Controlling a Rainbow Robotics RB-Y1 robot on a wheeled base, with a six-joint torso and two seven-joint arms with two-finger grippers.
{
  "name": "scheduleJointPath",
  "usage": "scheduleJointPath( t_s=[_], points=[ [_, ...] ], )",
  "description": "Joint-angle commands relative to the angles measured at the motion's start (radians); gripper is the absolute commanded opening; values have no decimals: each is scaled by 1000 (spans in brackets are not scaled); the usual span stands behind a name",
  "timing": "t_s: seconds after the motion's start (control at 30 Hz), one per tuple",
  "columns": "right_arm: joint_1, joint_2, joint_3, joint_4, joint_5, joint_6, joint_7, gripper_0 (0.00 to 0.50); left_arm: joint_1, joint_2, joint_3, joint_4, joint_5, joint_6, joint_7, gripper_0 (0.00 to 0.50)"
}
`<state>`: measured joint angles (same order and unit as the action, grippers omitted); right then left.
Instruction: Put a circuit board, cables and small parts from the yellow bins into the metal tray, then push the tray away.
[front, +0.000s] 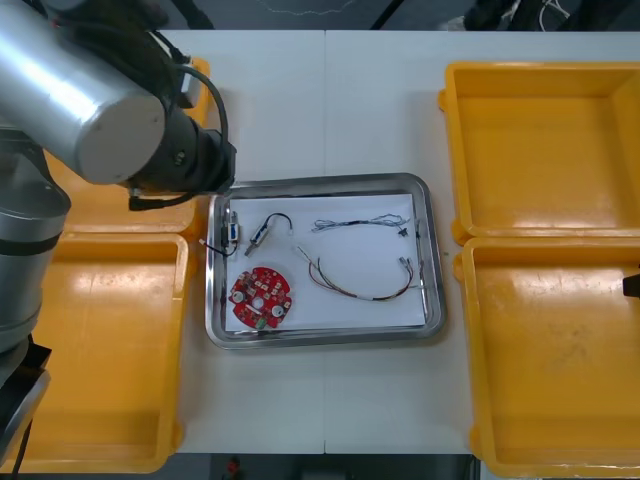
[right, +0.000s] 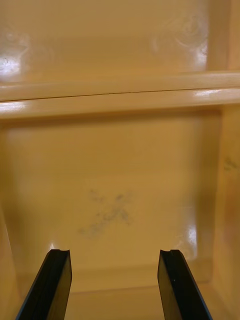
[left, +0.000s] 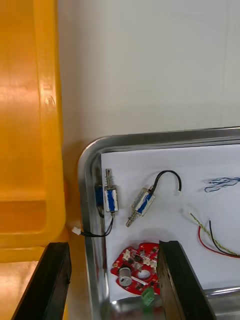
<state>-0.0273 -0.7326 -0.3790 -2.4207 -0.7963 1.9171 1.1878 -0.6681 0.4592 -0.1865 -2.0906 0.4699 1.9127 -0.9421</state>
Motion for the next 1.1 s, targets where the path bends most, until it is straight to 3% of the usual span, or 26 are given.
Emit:
scheduleJointPath(
  t_s=[0.03, 0.4, 0.5, 0.6, 0.83, 1.1],
  points=[
    [-5, -56, -14, -61, -40, 3, -17, 500, 67, 87, 104, -101, 58, 7, -136, 500],
    [-83, -76, 157, -182, -90, 3, -11, 500, 212, 194, 265, -175, 158, 7, -224, 500],
    [-164, -76, 247, -184, -144, 3, 0, 500, 268, 230, 318, -194, 185, 7, -231, 500],
    [-209, -76, 305, -184, -153, 3, 7, 500, 295, 245, 349, -201, 210, 7, -231, 500],
    [-367, -70, 540, -169, -121, 3, 30, 500, 406, 268, 466, -250, 288, 7, -253, 500],
    [-559, 12, 773, -87, -78, 3, 70, 500, 521, 288, 542, -289, 328, 7, -293, 500]
  ],
)
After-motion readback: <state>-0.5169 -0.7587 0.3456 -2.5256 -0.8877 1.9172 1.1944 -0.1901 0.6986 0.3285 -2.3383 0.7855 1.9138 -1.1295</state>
